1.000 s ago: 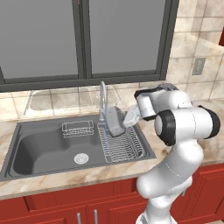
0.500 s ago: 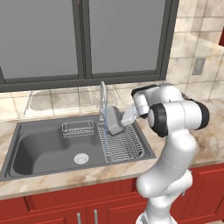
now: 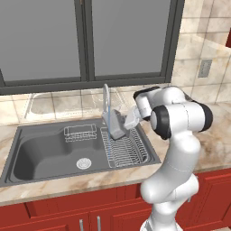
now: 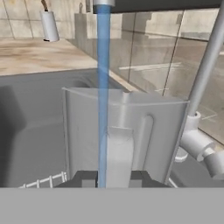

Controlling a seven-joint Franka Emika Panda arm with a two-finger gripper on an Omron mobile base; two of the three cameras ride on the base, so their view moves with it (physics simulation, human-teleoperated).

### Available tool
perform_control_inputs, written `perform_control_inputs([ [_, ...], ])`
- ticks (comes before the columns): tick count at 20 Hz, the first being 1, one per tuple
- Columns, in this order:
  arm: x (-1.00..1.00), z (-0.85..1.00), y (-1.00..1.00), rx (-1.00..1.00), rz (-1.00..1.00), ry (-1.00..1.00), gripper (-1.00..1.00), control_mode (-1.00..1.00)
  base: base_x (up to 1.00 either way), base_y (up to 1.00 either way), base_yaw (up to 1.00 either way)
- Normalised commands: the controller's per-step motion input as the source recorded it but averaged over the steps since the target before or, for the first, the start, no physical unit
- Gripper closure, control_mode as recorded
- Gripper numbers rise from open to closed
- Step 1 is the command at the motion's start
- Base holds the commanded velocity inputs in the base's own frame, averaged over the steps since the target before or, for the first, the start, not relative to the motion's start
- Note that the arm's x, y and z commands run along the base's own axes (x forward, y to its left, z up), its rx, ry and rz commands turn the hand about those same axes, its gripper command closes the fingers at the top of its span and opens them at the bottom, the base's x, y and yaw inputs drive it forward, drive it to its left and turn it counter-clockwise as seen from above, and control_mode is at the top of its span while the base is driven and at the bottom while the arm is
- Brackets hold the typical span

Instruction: Turn on the sink faucet and place the jug under the water for a few seconds to fill it up.

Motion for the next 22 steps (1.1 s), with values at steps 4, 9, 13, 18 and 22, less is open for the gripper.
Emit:
perform_control_inputs([
  [4, 0.07, 0.00, 0.13, -0.01, 0.03, 0.00, 1.00, -1.00, 0.00, 0.00, 0.00],
  [9, 0.14, 0.00, 0.06, 0.00, 0.03, 0.00, 1.00, -1.00, 0.00, 0.00, 0.00],
  [13, 0.12, 0.00, 0.08, 0.00, 0.03, 0.00, 1.00, -1.00, 0.00, 0.00, 0.00],
  [18, 0.14, 0.00, 0.07, 0.00, 0.03, 0.00, 1.00, -1.00, 0.00, 0.00, 0.00],
  [22, 0.06, 0.00, 0.04, 0.00, 0.03, 0.00, 1.00, -1.00, 0.00, 0.00, 0.00],
])
